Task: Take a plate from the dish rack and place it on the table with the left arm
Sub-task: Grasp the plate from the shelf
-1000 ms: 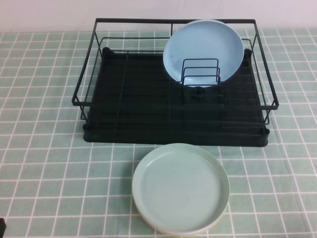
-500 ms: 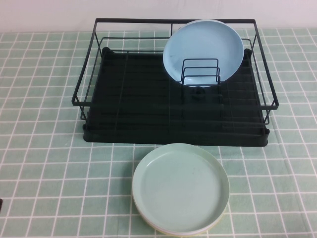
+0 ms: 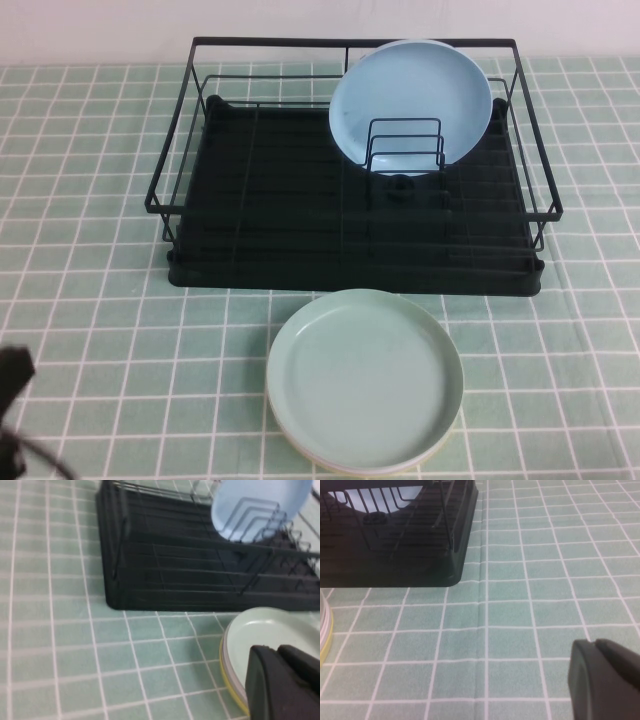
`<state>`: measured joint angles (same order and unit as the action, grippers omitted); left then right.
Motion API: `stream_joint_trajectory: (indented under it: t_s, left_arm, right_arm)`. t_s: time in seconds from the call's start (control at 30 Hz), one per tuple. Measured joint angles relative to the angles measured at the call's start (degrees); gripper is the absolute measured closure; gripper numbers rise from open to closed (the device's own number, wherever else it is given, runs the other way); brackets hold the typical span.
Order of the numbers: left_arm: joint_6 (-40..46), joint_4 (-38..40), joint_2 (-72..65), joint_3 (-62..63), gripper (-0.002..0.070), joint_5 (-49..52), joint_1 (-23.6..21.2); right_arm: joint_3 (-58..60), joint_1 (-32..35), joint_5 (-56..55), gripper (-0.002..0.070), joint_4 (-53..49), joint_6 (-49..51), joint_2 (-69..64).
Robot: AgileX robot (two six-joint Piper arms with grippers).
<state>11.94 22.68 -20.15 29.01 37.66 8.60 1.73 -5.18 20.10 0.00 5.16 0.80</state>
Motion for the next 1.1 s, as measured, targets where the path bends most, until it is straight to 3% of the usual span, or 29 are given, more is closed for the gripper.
stream_joint_trajectory:
  t_s: [0.13,0.37,0.6,0.9,1.0,1.1]
  left_arm:
    - [13.68,2.11,-13.81,13.21,0.0679,6.25,0.0]
    - [40.31,16.34,-35.33,33.31,0.0679,12.33,0.0]
    - [47.93,19.29,-55.07,50.08,0.0679,15.78,0.12]
    - [51.04,19.7,-72.73,66.68,0.0666,16.93,5.97]
    - [49.91,19.44,-77.4,71.14,0.0568,17.67,7.29]
    - [49.91,18.16,-81.74,73.91,0.0379,17.26,9.01]
  right_arm:
    - [0.0,0.0,0.0,0.0694,0.0,0.0,0.0]
    - [0.0,0.0,0.0,0.0694,0.0,0.0,0.0]
    - [0.0,0.0,0.0,0.0694,0.0,0.0,0.0]
    - [0.0,0.0,0.0,0.0694,0.0,0.0,0.0]
    - [0.0,0.0,0.0,0.0694,0.0,0.0,0.0]
    - [0.0,0.0,0.0,0.0694,0.0,0.0,0.0]
